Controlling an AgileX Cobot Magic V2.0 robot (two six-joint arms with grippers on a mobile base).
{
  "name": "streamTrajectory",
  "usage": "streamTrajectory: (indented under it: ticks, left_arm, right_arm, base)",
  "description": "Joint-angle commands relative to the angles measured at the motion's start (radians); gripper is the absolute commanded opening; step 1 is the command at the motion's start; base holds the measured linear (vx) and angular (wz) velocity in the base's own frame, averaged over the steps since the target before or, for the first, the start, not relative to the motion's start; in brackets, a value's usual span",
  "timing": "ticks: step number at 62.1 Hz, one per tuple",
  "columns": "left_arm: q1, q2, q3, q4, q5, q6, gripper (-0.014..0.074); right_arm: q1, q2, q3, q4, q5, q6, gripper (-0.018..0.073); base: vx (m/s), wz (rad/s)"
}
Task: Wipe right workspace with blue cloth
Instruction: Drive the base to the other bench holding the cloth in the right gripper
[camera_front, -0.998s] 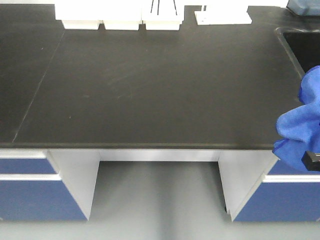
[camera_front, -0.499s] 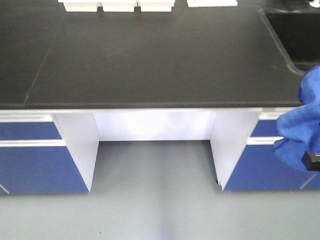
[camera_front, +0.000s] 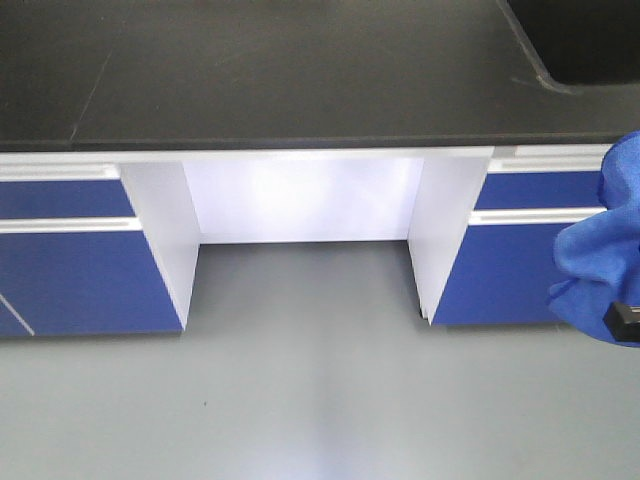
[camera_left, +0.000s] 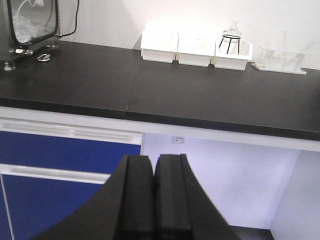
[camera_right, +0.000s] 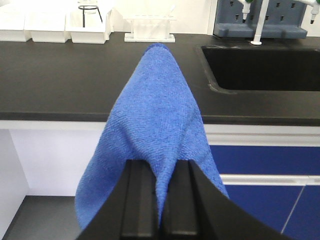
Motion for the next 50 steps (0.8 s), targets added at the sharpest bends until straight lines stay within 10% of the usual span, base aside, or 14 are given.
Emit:
streamTrajectory:
  ticks: [1, 50]
  left_arm:
    - [-0.003, -0.016, 0.031, 0.0, -0.083, -0.008, -0.0006]
    - [-0.003, -0.016, 0.031, 0.0, -0.083, -0.008, -0.0006]
  right_arm:
    - [-0.006, 0.001, -0.028, -0.014, -0.019, -0.007, -0.0008]
    - [-0.006, 0.001, -0.028, -0.014, -0.019, -0.007, -0.0008]
  base:
    - [-0.33, 0.01]
    - [-0.31, -0.05]
